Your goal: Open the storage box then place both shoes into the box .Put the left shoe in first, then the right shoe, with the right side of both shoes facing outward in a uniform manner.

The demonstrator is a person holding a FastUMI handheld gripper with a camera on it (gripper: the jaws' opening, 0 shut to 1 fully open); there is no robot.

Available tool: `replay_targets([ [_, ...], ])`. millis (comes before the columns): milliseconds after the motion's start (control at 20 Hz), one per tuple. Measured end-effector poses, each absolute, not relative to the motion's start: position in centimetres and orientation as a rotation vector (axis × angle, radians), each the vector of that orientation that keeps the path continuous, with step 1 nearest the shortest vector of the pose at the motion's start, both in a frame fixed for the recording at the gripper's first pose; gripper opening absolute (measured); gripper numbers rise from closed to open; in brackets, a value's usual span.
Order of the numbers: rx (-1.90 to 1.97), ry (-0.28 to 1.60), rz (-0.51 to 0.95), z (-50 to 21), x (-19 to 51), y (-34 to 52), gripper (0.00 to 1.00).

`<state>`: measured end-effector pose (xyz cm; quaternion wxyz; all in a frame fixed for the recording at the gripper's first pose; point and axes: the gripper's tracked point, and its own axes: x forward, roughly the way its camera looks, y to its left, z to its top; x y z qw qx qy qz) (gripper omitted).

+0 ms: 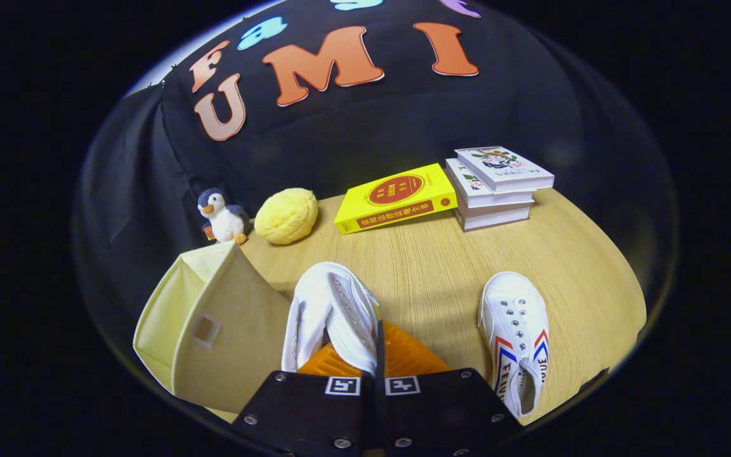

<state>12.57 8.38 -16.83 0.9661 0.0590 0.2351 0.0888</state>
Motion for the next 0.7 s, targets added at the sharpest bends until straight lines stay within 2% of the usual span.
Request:
replay_targets([
  [400, 0.171, 0.375, 0.176, -8.0, 9.7, 16.5, 0.0],
  [700, 0.223, 0.414, 0.166, -7.9, 8.9, 23.9, 0.0],
])
